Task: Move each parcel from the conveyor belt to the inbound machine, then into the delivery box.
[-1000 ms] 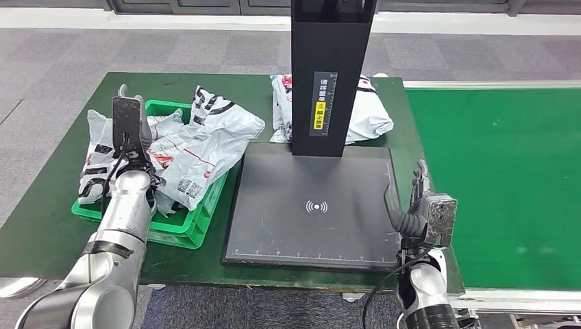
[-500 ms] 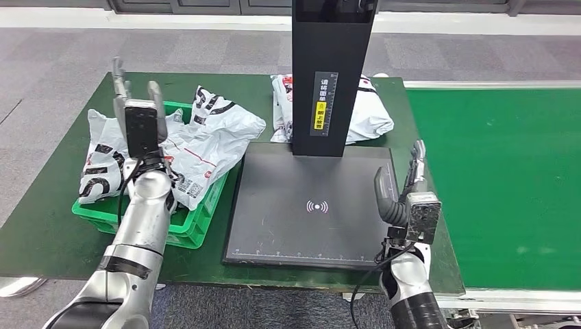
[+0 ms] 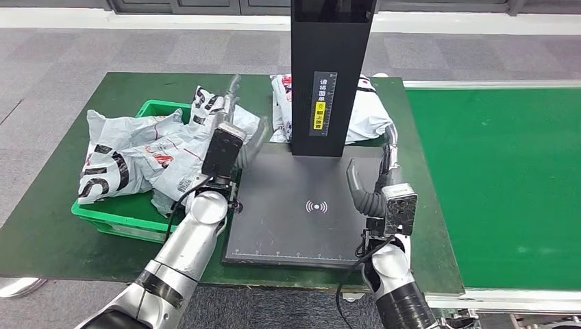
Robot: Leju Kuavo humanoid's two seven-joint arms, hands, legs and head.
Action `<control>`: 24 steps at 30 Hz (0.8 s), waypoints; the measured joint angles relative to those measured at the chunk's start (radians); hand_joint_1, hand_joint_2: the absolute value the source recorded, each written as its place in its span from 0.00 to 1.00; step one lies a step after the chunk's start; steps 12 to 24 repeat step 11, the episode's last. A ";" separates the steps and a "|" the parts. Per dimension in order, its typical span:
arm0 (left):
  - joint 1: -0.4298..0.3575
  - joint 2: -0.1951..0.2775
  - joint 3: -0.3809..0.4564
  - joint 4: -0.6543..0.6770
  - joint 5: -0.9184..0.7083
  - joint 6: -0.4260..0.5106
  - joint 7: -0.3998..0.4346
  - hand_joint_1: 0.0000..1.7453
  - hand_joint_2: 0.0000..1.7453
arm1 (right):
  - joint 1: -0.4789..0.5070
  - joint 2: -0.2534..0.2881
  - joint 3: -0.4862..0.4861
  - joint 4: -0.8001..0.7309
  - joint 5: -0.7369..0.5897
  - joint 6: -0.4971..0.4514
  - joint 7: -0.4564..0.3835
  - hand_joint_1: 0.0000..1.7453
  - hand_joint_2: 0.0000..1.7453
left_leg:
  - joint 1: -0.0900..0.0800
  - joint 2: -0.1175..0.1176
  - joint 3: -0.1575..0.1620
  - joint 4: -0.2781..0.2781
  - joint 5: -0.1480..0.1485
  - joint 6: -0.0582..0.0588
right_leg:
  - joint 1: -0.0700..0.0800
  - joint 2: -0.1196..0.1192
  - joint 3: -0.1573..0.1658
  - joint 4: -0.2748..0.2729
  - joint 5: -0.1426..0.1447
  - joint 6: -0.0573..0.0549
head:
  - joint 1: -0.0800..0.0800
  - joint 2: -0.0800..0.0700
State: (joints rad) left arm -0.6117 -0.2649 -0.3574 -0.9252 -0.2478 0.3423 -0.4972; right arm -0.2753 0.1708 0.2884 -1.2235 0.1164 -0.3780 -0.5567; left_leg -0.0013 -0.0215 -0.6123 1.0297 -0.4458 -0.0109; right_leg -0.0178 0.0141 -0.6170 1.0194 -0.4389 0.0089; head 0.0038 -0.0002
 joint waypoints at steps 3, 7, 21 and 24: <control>-0.003 -0.014 -0.031 0.063 0.033 0.024 -0.025 0.00 1.00 | -0.016 0.009 0.012 0.018 -0.020 0.018 0.015 0.00 1.00 | 0.000 0.000 0.000 0.000 0.000 0.000 | 0.000 0.000 0.000 0.000 0.000 0.000 | 0.000 0.000; 0.000 -0.037 -0.061 0.145 0.049 0.143 -0.109 0.00 1.00 | -0.034 0.031 0.013 0.053 -0.088 0.060 0.015 0.00 1.00 | 0.000 0.000 0.000 0.000 0.000 0.000 | 0.000 0.000 0.000 0.000 0.000 0.000 | 0.000 0.000; 0.020 -0.061 -0.074 0.193 0.059 0.203 -0.142 0.00 1.00 | -0.035 0.056 0.020 0.061 -0.117 0.047 0.008 0.00 1.00 | 0.000 0.000 0.000 0.000 0.000 0.000 | 0.000 0.000 0.000 0.000 0.000 0.000 | 0.000 0.000; 0.020 -0.061 -0.074 0.193 0.059 0.203 -0.142 0.00 1.00 | -0.035 0.056 0.020 0.061 -0.117 0.047 0.008 0.00 1.00 | 0.000 0.000 0.000 0.000 0.000 0.000 | 0.000 0.000 0.000 0.000 0.000 0.000 | 0.000 0.000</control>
